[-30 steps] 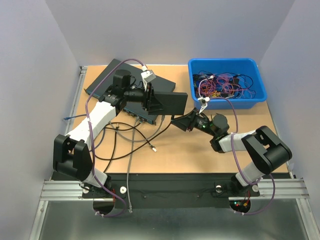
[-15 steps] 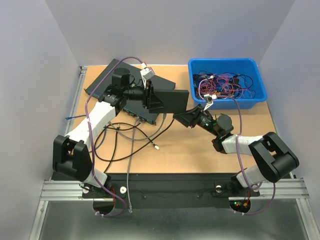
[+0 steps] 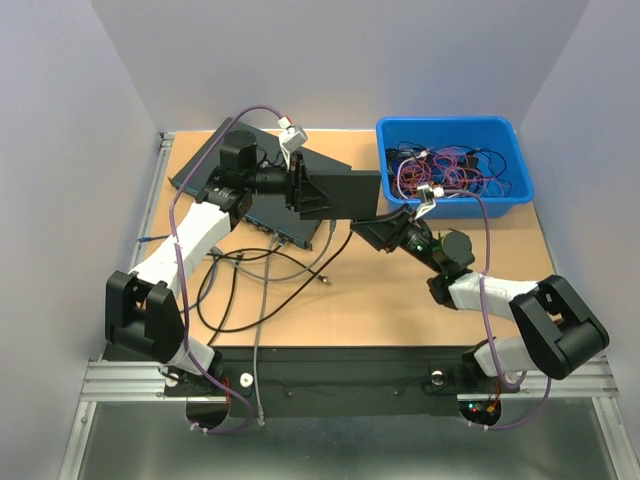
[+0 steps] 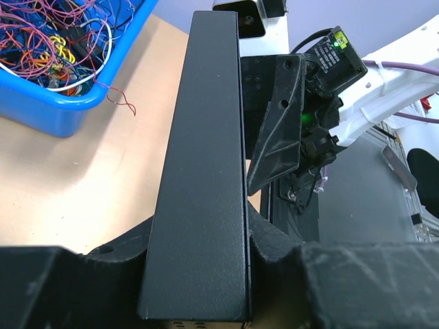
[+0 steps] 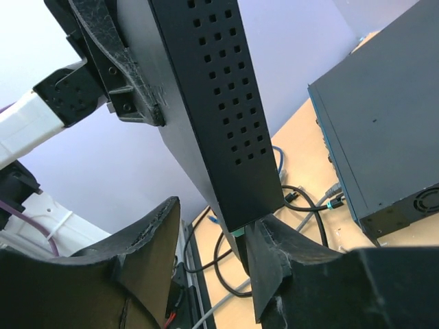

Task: Pull the plug from the switch port

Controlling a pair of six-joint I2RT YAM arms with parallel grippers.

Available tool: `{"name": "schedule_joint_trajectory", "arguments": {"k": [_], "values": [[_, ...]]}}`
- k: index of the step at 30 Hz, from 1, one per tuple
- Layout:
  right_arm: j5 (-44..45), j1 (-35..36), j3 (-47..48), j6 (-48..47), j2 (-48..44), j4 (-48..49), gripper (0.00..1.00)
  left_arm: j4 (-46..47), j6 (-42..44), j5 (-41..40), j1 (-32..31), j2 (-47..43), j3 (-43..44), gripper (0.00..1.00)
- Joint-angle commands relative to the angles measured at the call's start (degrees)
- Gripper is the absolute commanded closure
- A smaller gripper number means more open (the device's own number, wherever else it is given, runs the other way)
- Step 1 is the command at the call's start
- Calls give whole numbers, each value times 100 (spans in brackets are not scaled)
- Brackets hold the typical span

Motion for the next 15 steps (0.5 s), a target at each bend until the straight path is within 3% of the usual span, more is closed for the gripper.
{"name": "schedule_joint_trajectory", "arguments": {"k": [1, 4, 15], "values": [[102, 47, 67, -54, -133, 3000, 53, 616, -152, 280, -8, -431, 190, 100], [93, 47, 102, 7, -63, 3000, 62, 616, -170, 298, 1, -449, 216, 100], [93, 47, 217, 104, -36, 3000, 61, 668, -152, 307, 1, -475, 67, 100]]}}
